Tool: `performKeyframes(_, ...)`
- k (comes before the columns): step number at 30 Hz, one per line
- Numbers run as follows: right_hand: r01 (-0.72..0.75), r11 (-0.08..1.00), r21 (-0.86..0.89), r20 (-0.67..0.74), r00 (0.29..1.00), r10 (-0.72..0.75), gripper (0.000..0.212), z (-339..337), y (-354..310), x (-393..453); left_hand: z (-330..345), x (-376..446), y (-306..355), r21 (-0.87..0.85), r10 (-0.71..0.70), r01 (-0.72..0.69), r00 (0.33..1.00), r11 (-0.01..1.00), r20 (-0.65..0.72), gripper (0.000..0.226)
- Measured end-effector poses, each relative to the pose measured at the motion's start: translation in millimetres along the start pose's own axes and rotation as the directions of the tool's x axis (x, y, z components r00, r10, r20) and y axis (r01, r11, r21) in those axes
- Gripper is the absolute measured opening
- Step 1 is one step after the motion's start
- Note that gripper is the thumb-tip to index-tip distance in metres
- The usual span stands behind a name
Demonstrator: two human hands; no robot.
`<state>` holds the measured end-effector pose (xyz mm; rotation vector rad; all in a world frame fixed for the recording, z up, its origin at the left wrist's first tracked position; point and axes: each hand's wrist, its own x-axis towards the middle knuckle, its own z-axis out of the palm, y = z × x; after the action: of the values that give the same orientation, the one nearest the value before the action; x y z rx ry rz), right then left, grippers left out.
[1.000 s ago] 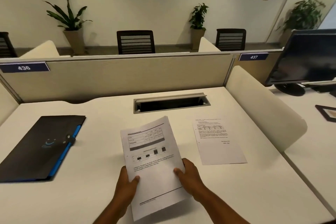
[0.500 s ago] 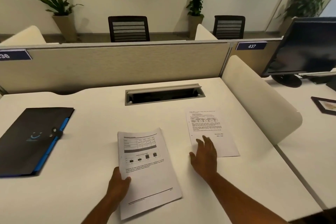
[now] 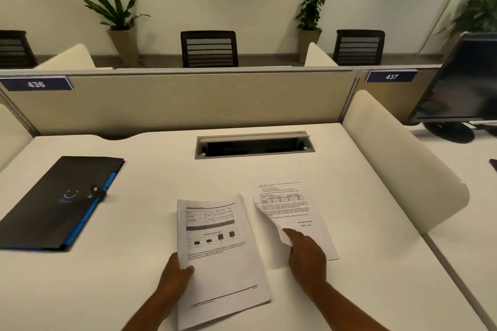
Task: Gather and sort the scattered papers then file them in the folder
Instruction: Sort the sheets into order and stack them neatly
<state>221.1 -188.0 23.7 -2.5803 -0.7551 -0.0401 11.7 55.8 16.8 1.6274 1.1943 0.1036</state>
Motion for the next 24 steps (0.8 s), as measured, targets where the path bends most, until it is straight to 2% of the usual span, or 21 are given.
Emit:
performKeyframes(4, -0.048, 0.962, 0.27, 0.059, 0.998, 0.033, 0.051, 3, -14, -6, 2, 0, 2, -0.021, -0.031, 0.03, 0.999, 0.999, -0.019, 0.04)
performKeyframes(7, -0.068, 0.942, 0.329, 0.103, 0.994, 0.036, 0.057, 6, -16, -17, 7, -2, 3, -0.041, -0.036, 0.034, 0.998, 0.999, -0.047, 0.039)
performKeyframes(11, 0.072, 0.985, 0.156, 0.11, 0.99, -0.09, 0.076, 7, 1, -27, 6, -3, 0, -0.092, -0.043, 0.036, 0.996, 0.995, -0.08, 0.039)
performKeyframes(14, 0.14, 0.99, 0.031, 0.162, 0.976, -0.143, 0.082, 3, 15, -30, 2, -1, -5, -0.175, -0.071, 0.054, 0.993, 0.983, -0.094, 0.038)
performKeyframes(19, 0.23, 0.973, -0.007, 0.249, 0.943, -0.221, 0.088, 4, 17, -35, -1, 3, -9, -0.308, -0.106, 0.076, 0.991, 0.948, -0.081, 0.035)
performKeyframes(24, 0.351, 0.936, -0.031, 0.373, 0.873, -0.315, 0.08, 13, -12, -45, 8, 4, 2, -0.306, -0.099, 0.071, 0.992, 0.95, -0.075, 0.036)
